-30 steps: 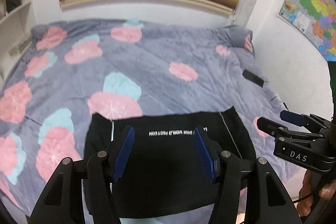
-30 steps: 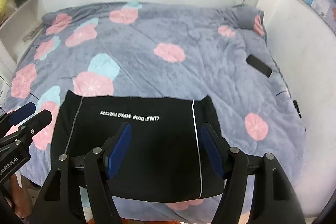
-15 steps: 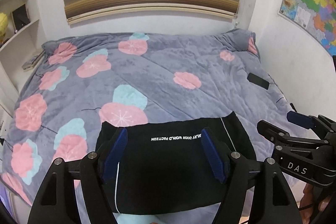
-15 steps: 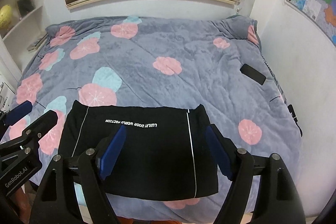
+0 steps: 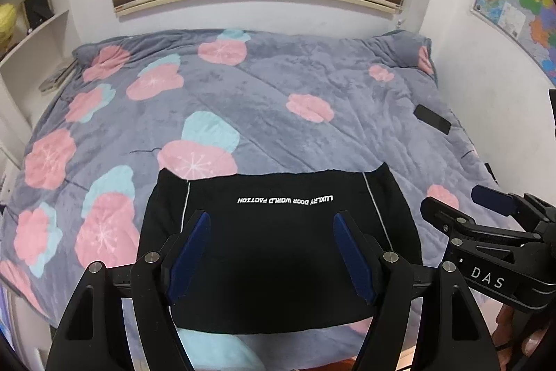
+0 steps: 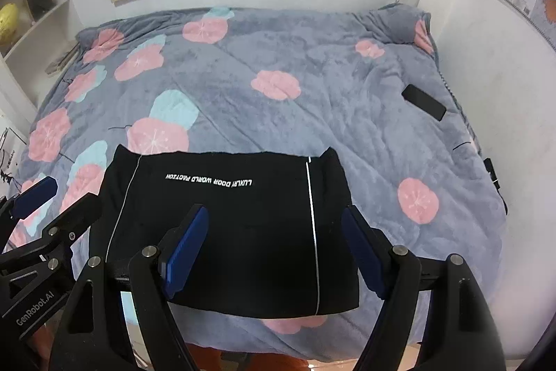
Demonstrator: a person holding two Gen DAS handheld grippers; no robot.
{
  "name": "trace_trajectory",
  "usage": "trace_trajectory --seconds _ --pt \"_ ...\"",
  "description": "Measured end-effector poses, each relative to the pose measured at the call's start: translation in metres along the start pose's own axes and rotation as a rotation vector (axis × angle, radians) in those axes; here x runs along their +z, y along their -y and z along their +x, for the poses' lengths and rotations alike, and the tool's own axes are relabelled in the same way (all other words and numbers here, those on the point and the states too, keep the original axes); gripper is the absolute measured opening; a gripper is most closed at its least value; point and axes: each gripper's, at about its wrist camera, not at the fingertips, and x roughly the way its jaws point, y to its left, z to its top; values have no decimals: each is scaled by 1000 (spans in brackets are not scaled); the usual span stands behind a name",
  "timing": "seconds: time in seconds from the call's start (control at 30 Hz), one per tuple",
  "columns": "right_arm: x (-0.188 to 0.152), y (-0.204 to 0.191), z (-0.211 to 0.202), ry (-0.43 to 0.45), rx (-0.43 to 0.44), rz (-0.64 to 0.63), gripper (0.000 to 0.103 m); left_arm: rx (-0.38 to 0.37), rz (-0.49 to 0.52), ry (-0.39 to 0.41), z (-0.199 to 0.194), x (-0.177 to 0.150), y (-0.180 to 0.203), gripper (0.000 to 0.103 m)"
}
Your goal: Fold large clothes
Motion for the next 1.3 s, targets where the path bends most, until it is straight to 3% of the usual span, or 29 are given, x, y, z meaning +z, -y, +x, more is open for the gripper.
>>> trace_trajectory --seconds 0.37,1.3 --pt "-6 3 16 -43 19 -59 80 104 -16 -9 7 -5 13 75" --pt "-8 1 38 -94 101 -128 80 184 -40 -24 7 -14 26 75"
